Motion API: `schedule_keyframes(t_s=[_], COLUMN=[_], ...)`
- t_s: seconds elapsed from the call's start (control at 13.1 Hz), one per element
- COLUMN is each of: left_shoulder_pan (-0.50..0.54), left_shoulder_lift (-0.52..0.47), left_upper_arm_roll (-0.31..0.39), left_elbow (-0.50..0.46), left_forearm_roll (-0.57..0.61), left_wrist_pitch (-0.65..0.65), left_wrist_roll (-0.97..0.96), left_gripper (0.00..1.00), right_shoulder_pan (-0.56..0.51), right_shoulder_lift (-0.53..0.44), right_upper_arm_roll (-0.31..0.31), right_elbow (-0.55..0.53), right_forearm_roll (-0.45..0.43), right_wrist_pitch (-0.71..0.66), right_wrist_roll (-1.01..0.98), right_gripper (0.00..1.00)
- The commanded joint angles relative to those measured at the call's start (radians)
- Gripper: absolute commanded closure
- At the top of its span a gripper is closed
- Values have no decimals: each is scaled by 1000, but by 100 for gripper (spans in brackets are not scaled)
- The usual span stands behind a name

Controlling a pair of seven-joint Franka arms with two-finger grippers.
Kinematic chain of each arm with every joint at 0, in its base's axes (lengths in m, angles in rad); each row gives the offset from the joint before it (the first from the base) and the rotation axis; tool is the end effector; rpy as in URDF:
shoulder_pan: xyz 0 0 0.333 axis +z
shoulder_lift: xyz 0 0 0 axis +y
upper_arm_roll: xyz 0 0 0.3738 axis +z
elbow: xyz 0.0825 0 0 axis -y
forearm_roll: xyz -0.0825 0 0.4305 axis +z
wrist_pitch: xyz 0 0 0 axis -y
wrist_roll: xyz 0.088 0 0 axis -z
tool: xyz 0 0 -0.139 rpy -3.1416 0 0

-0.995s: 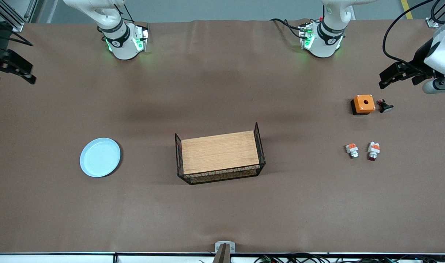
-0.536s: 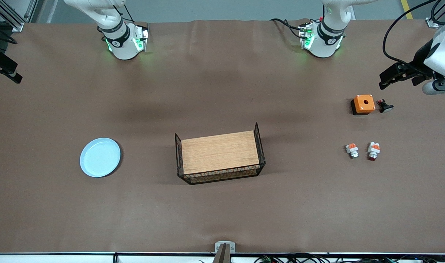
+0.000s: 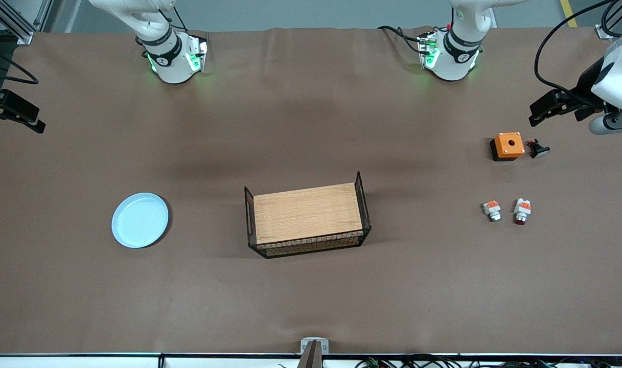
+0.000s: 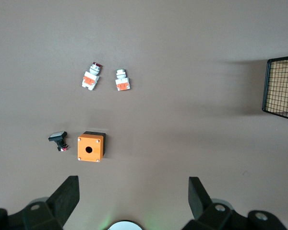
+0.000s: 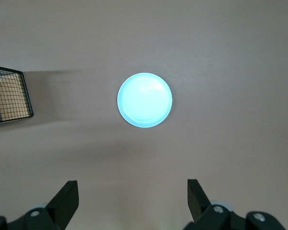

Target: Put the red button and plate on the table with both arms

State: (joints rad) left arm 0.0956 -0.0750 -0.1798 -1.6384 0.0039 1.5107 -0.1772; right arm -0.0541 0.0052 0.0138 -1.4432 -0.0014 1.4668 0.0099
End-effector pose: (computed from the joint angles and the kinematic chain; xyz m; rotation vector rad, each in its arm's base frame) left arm 0.5628 -0.0510 0.6535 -3.1130 -0.1464 0.0798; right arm 0.5917 -0.0241 0.7035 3.1389 -0.0791 0.0289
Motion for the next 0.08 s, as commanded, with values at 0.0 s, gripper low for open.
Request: schedule_keyframes(t_s=[0.0], left_shoulder_pan=[4], left_shoulder_lift=[8], left_upper_arm_roll=[-1], left_elbow=[23], left_forearm_roll=[-9], left_wrist_pitch=[-14], left_wrist_roll=[24], left_gripper=[0], right_shoulder_pan=[-6], right_shoulder_lift=[7], right_upper_arm_roll=[8], right_elbow=[23], right_forearm_roll=[15], right_wrist_pitch=[-3], right_wrist_roll=[13], right_gripper=[0])
